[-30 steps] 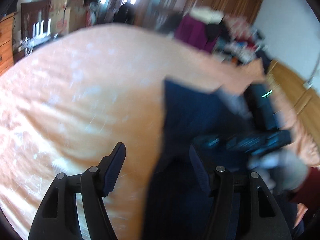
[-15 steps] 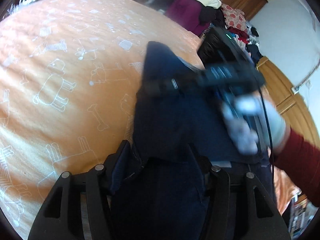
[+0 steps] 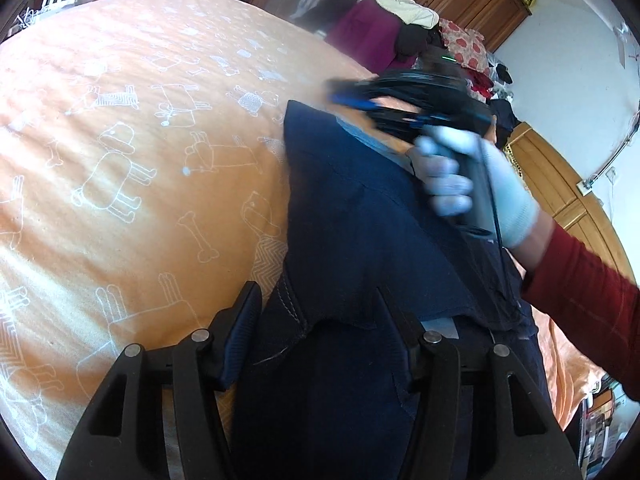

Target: Fold small clothes

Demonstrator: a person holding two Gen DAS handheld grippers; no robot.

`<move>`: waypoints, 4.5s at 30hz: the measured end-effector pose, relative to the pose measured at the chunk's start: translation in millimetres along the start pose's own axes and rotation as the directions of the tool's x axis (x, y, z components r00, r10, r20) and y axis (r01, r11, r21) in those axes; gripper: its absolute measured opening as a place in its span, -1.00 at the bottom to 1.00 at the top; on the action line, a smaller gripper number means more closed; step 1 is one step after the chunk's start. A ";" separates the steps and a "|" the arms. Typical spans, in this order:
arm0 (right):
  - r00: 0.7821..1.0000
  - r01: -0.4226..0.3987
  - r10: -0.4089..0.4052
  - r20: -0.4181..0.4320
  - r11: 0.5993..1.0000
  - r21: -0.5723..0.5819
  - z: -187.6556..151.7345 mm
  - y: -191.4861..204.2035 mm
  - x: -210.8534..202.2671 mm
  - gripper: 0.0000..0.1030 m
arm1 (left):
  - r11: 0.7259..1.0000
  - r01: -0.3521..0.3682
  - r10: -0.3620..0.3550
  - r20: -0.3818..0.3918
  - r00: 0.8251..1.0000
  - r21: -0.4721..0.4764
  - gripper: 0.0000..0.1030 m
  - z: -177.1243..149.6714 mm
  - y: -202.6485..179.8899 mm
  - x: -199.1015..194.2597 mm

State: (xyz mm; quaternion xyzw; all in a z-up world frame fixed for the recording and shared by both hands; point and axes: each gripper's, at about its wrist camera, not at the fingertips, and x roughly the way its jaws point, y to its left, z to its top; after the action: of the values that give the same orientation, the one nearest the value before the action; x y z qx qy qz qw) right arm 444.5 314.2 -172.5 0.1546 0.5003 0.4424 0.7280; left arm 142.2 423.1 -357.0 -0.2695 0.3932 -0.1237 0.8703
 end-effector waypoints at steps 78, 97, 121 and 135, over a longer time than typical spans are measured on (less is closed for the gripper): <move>0.864 0.479 -0.501 0.045 0.847 0.232 -517.6 86.9 -354.9 0.36 | 0.997 -0.030 0.045 -0.249 0.968 0.066 -0.10 -187.4 -2.8 -193.6; 0.844 0.531 -0.533 -0.059 0.814 0.236 -544.4 63.2 -341.6 0.10 | 0.996 0.085 -0.079 -0.231 0.970 0.016 -0.28 -187.2 -18.9 -178.9; 0.940 0.323 -0.339 -0.021 0.874 0.362 -546.3 48.1 -338.4 -0.92 | 0.994 0.101 -0.090 -0.237 0.967 0.035 -0.60 -186.4 -19.0 -173.1; 0.898 -0.028 -0.130 0.421 0.937 0.349 -461.3 87.2 -442.8 -0.99 | 0.890 0.446 -0.425 0.183 0.887 -0.095 -0.69 -80.3 -46.0 -243.7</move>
State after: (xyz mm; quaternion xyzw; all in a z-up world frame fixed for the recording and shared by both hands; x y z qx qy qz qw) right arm -45.1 -91.0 -60.5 0.3622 0.3978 0.2817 0.7945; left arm -79.2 459.5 -224.2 -0.4178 0.2604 -0.2677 0.8283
